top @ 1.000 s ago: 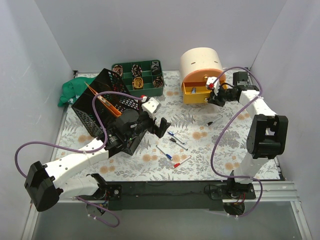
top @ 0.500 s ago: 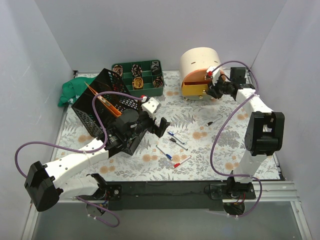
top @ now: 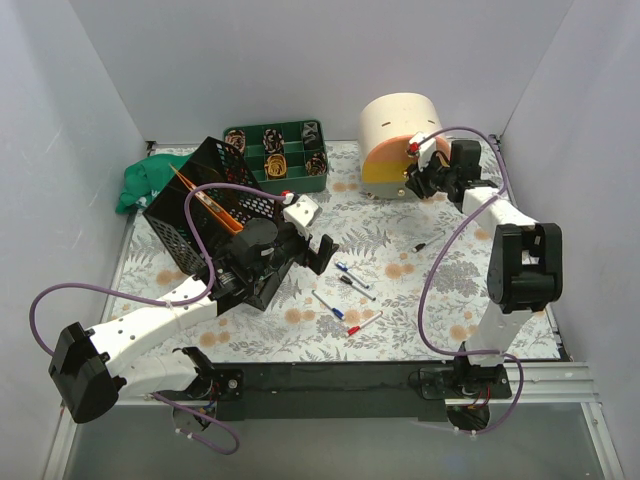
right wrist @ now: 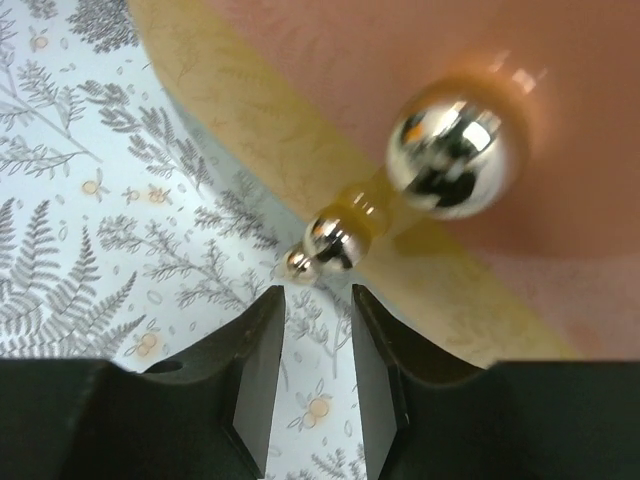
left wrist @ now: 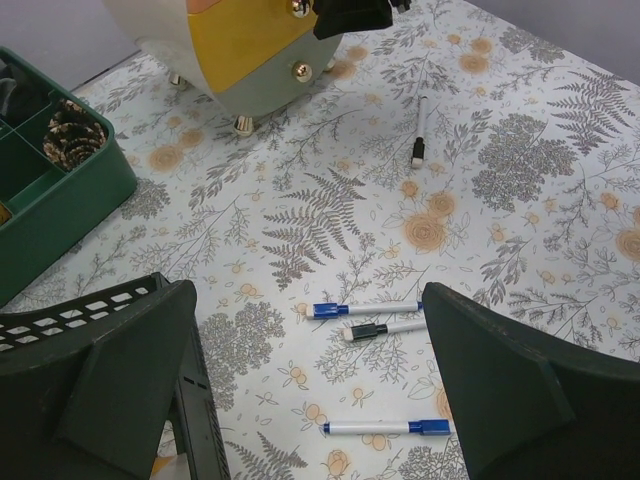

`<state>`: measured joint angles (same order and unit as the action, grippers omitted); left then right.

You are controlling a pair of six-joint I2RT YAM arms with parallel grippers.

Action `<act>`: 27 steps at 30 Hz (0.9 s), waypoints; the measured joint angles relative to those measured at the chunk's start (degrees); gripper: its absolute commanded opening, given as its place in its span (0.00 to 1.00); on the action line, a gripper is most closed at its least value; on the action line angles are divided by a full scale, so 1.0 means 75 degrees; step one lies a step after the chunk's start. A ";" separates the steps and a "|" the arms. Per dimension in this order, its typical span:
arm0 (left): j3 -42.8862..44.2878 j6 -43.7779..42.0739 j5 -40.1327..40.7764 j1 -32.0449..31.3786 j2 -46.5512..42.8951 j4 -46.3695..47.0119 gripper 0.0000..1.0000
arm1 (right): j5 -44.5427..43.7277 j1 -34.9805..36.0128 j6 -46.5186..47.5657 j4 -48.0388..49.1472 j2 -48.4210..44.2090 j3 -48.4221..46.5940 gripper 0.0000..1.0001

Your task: Organize the desk

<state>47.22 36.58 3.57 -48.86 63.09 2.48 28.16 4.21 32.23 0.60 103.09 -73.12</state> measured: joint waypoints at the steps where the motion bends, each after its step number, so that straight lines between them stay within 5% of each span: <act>1: 0.0000 -0.0003 0.0006 0.0000 0.0000 0.0000 0.98 | 0.0000 0.0000 -0.0023 0.0032 -0.0119 0.0166 0.45; 13: 0.0000 -0.0020 0.0012 0.0000 0.0000 -0.0050 0.98 | 0.0119 0.0006 -0.1020 0.0568 -0.1448 0.1789 0.56; 27: 0.0000 -0.0125 0.0248 0.0000 0.0117 -0.0052 0.98 | -0.1341 0.0006 -0.5642 0.2836 -0.0793 0.2862 0.64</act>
<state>47.22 35.64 5.43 -48.86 63.96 2.09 18.11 4.25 -10.09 21.87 97.14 -51.66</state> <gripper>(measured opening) 0.982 0.637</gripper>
